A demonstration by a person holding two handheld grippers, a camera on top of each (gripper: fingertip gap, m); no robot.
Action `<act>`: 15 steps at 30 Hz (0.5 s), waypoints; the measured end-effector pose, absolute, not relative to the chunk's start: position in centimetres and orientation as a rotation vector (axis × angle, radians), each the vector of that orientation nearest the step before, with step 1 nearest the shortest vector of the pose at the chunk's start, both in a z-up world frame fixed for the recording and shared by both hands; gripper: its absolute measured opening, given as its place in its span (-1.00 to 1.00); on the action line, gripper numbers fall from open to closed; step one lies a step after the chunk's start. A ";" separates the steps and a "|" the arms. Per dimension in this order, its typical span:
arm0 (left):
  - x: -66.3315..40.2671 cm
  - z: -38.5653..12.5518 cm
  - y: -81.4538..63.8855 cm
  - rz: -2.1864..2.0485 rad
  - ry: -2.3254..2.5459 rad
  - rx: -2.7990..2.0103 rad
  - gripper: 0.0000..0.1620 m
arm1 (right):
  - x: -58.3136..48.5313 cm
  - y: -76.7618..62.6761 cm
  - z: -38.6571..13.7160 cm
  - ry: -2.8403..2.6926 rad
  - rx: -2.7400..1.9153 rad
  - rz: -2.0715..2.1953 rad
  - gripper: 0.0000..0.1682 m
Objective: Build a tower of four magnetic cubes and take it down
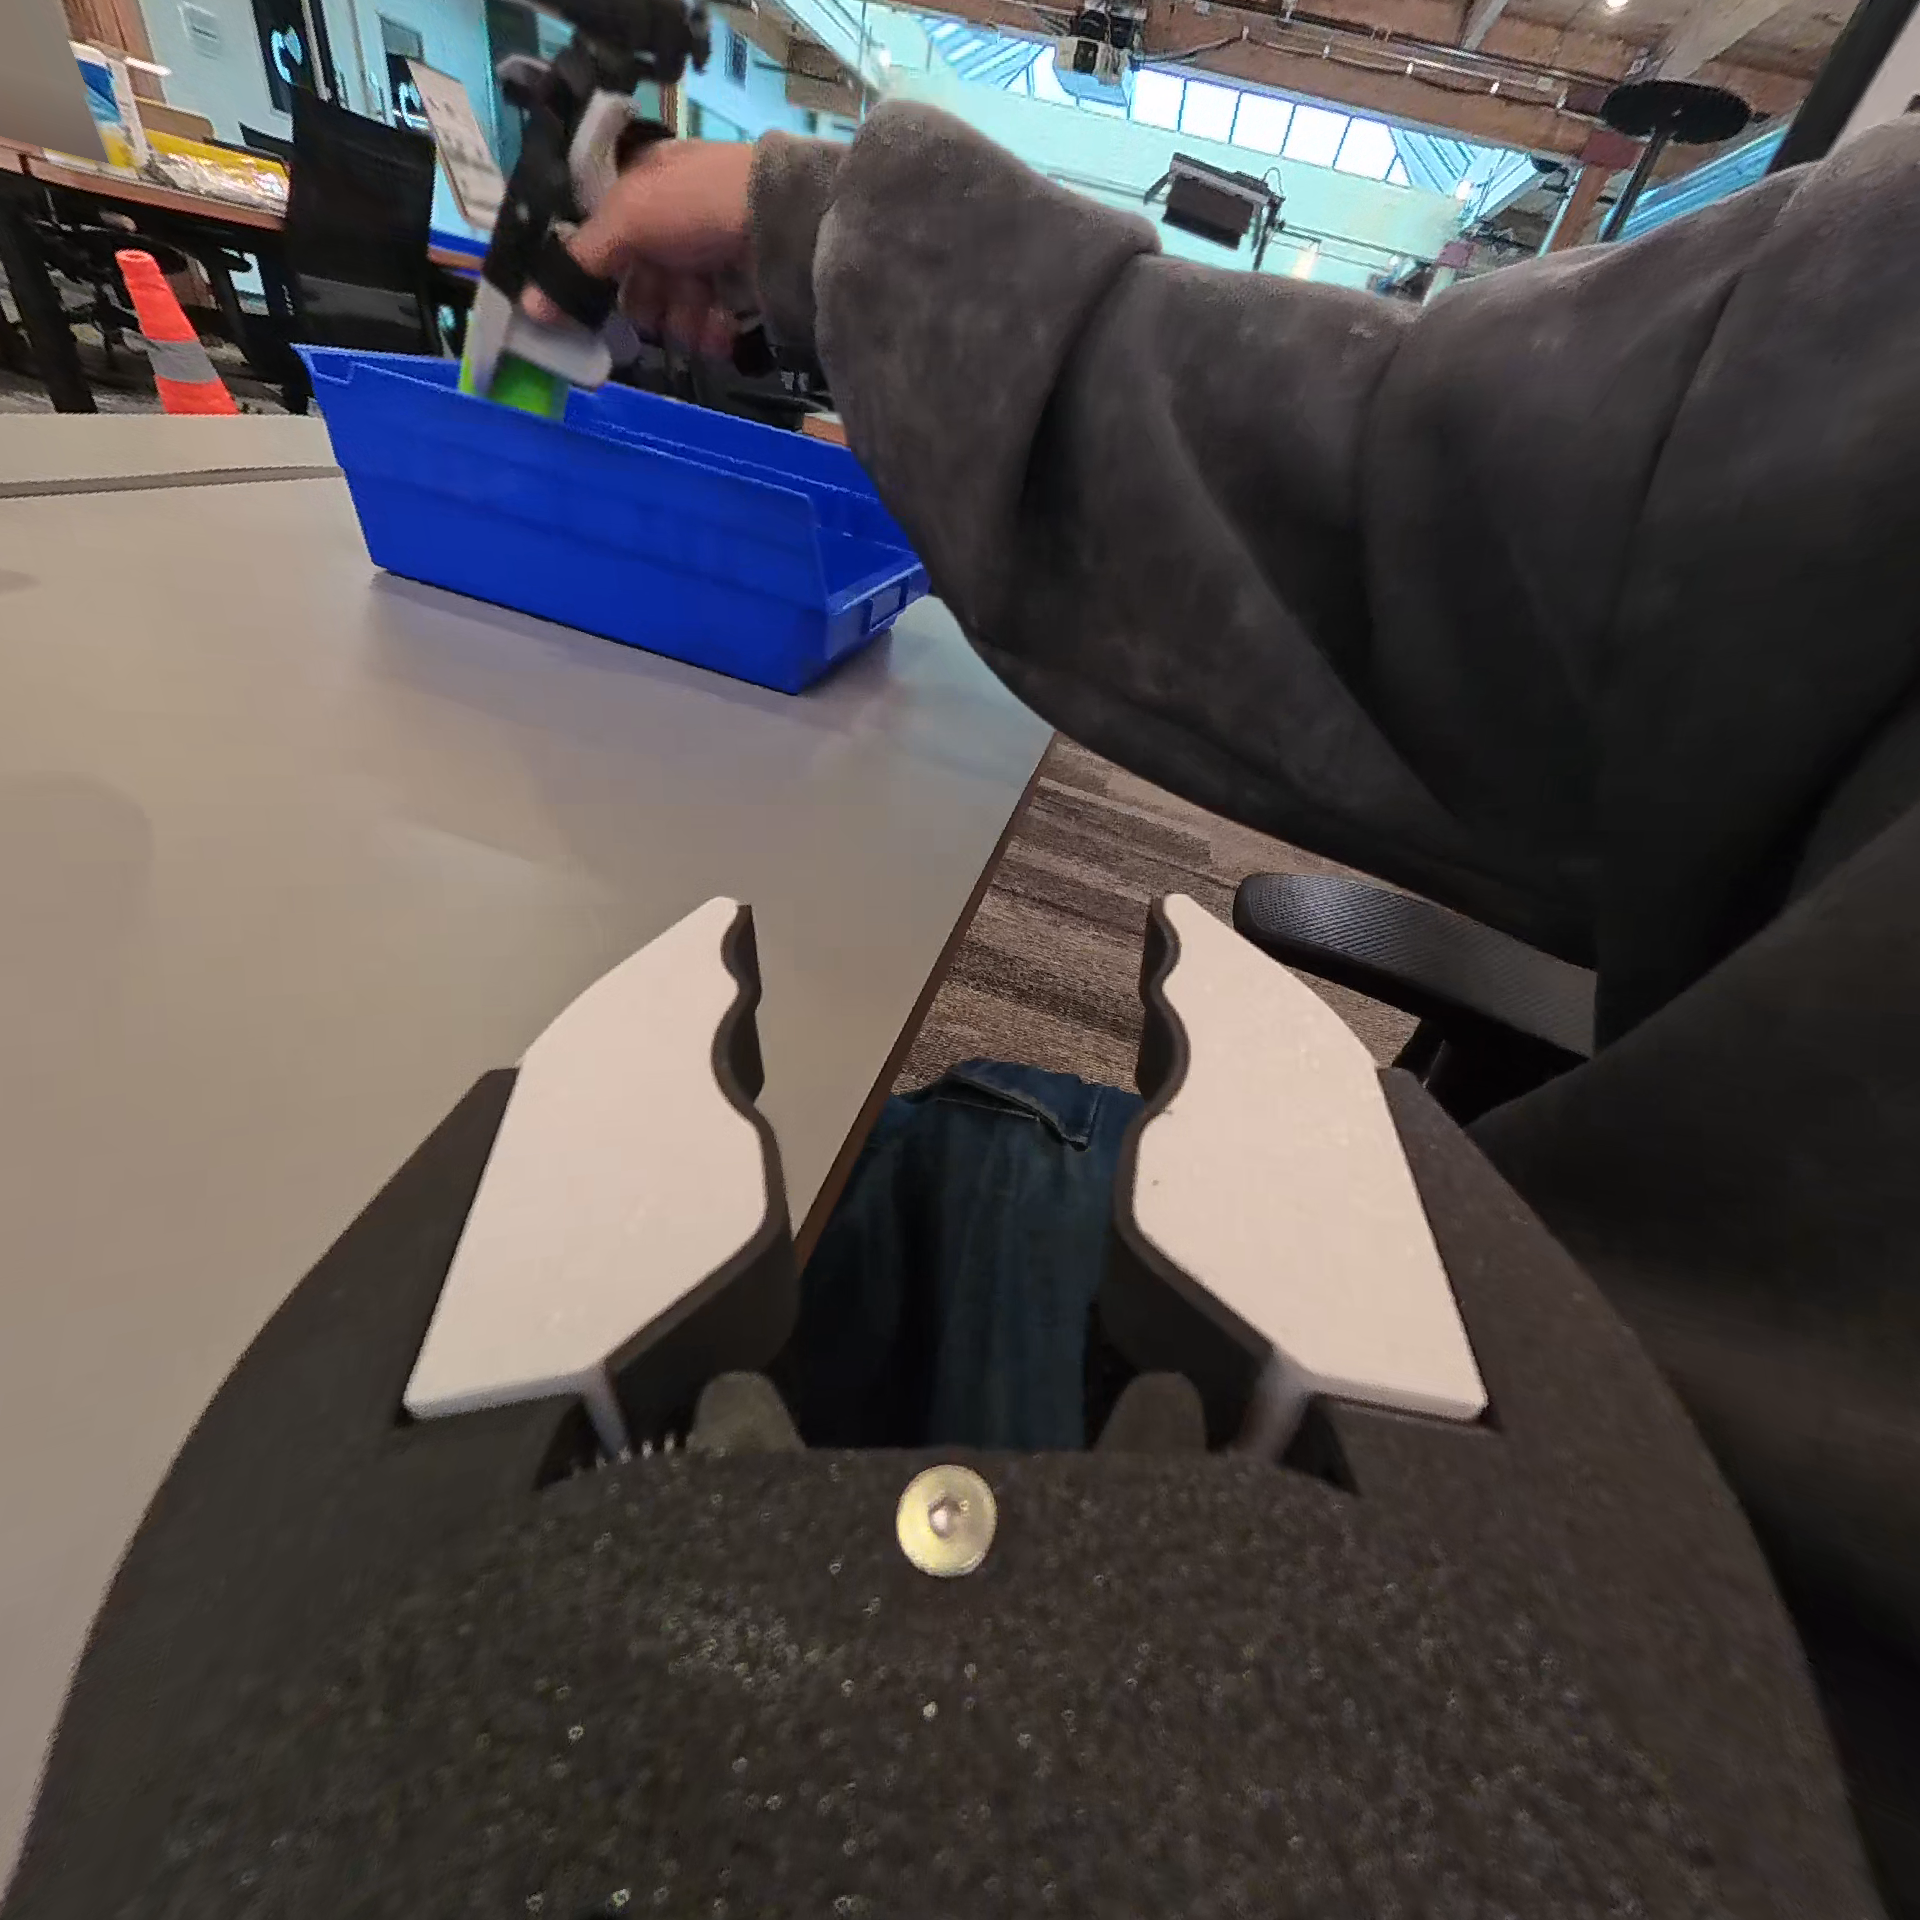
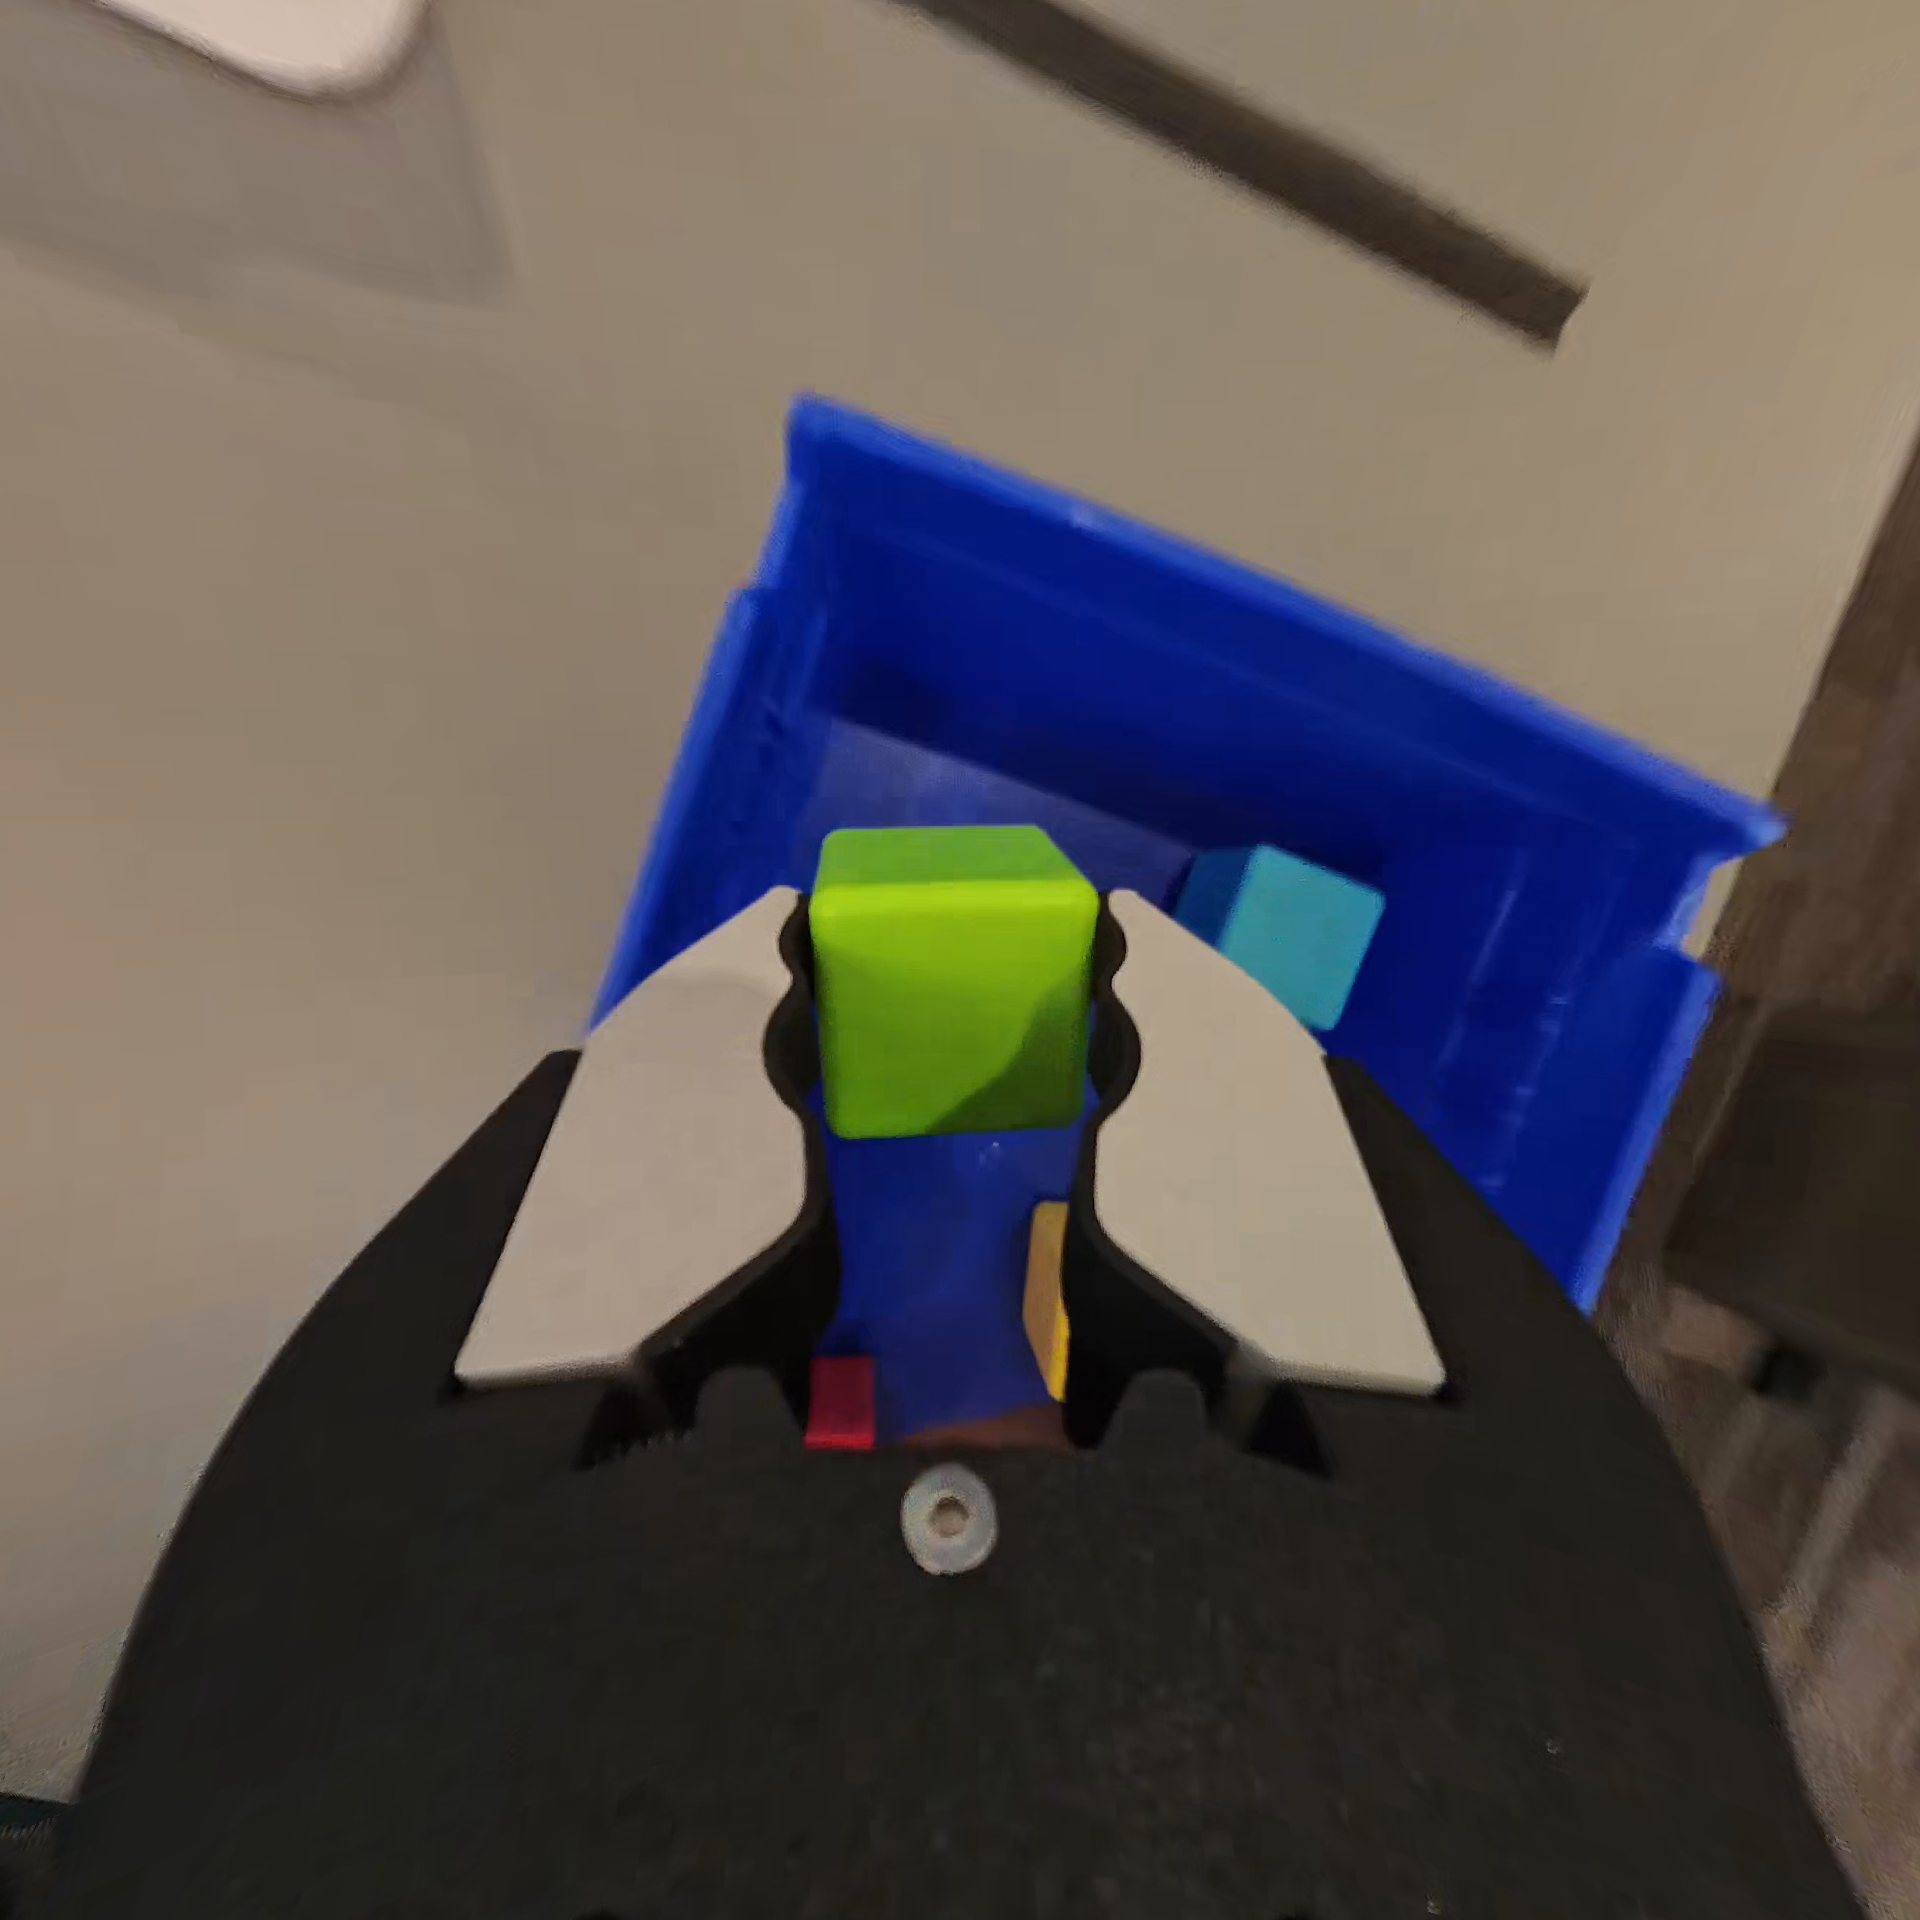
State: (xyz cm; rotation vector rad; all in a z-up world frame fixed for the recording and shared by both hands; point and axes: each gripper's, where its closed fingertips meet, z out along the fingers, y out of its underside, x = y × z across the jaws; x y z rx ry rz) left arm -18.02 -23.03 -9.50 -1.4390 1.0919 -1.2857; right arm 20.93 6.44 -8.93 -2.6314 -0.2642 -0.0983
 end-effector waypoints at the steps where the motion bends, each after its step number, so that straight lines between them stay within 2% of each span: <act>1: -18.0 -9.7 -23.0 -1.289 1.095 -1.448 -0.14 | 21.4 6.4 -10.3 -0.258 -2.680 -0.111 -0.40; 7: -17.9 -10.3 -22.6 -1.260 1.113 -1.471 -0.15 | 21.4 6.2 -16.0 -0.313 -2.862 -0.106 -0.40; 15: -17.9 -10.5 -22.7 -1.248 1.128 -1.471 -0.16 | 21.2 5.7 -17.8 -0.331 -2.900 -0.151 -0.40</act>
